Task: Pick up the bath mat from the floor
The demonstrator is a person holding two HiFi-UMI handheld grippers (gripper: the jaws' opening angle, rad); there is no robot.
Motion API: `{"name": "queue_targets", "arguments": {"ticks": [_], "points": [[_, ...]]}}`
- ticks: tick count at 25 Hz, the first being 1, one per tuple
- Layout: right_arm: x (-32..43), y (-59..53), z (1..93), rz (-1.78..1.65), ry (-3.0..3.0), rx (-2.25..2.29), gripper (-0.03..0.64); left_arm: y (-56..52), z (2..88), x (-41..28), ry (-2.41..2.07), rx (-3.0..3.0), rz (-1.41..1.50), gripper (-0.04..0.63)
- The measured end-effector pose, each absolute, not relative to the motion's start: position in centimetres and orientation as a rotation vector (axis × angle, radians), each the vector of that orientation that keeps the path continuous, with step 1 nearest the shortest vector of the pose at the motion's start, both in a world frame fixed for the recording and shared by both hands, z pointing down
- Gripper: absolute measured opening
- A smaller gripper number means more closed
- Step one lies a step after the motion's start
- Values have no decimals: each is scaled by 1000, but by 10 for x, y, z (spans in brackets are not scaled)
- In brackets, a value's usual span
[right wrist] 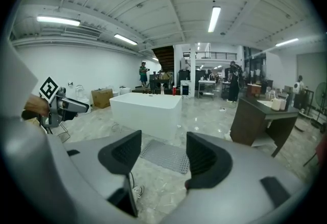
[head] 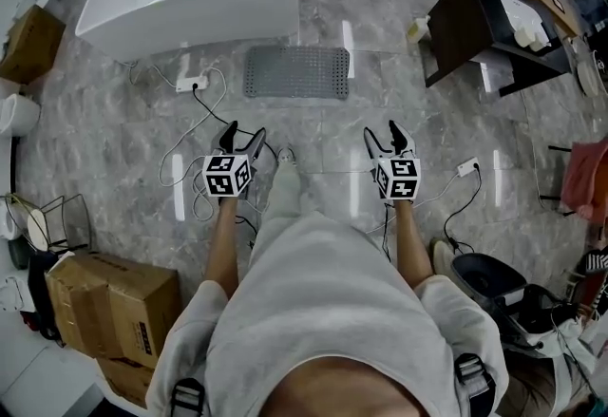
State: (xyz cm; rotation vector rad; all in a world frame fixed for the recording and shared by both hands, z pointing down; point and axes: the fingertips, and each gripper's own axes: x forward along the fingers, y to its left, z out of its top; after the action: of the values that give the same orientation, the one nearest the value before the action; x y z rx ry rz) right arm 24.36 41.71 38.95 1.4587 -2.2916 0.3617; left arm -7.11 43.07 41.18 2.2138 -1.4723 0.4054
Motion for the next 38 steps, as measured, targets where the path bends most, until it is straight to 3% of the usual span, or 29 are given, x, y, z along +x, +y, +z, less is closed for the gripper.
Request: {"name": "queue_targets", "arguments": {"ticks": [23,38], "points": [[181,229,362,390,-2150,1582,268,207,408,-145,-1324,2252,387,325],[176,191,380,429,-2095,1609,268,147,426,-143,-1234,2292,448,327]]}}
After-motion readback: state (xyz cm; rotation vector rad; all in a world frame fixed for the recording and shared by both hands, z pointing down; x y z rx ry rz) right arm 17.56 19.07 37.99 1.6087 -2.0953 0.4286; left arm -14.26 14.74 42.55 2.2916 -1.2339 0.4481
